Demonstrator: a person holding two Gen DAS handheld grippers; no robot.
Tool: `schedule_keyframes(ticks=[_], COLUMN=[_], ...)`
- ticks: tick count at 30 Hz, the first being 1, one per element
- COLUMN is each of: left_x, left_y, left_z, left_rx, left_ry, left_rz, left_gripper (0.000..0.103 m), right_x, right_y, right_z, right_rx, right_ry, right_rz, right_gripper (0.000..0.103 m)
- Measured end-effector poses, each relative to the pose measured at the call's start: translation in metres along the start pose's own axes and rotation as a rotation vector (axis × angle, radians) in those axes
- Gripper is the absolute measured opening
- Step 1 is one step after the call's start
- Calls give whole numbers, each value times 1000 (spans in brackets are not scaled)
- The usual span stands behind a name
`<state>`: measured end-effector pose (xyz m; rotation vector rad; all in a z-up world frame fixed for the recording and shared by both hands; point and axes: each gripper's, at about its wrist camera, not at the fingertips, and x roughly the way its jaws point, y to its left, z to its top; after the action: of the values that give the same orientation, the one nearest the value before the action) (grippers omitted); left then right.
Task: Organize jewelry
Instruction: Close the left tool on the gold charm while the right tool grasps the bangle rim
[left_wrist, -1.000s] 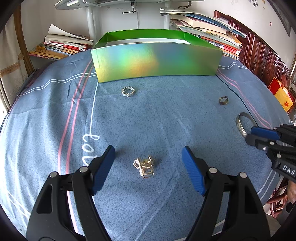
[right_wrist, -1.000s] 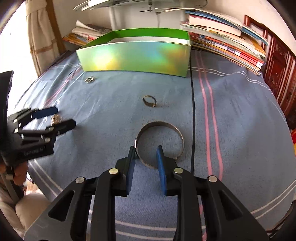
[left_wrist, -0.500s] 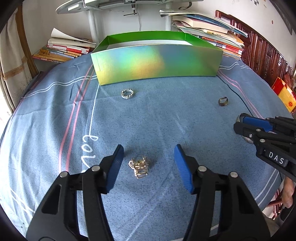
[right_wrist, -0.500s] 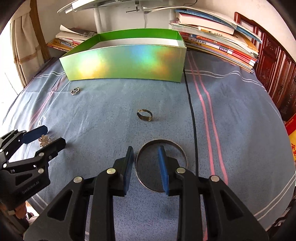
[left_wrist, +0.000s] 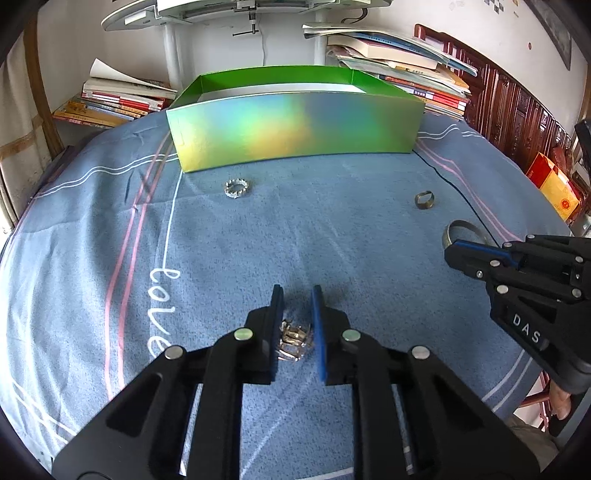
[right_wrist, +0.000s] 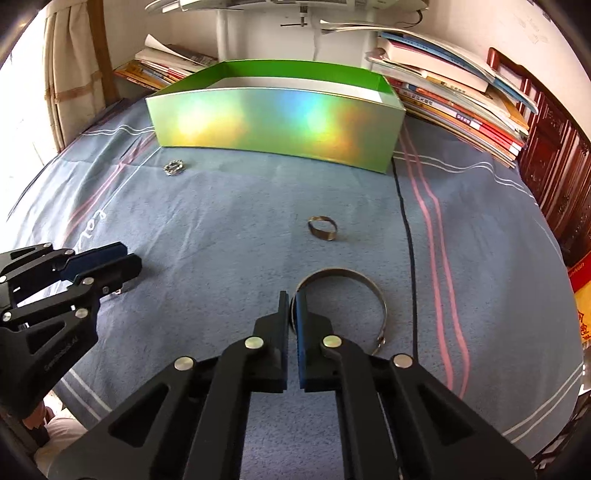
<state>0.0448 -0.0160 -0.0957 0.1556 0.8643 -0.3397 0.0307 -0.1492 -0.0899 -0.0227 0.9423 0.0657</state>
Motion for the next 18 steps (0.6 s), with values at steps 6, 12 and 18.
schedule_keyframes(ticks=[6,12,18], left_x=[-2,-4,-5], left_y=[-1,0,1], left_z=[2,3,3], left_rx=[-1,-6,-6], left_ry=[2,2,3], left_rz=[1,9,10], left_gripper=[15,15,15], right_x=[-7,-20,-17], right_y=[0,-1,-1], right_z=[1,4,3], right_rx=[7,10,13], right_ry=[-25,-65,-46], right_rz=[8,21,24], right_gripper=[4,4,4])
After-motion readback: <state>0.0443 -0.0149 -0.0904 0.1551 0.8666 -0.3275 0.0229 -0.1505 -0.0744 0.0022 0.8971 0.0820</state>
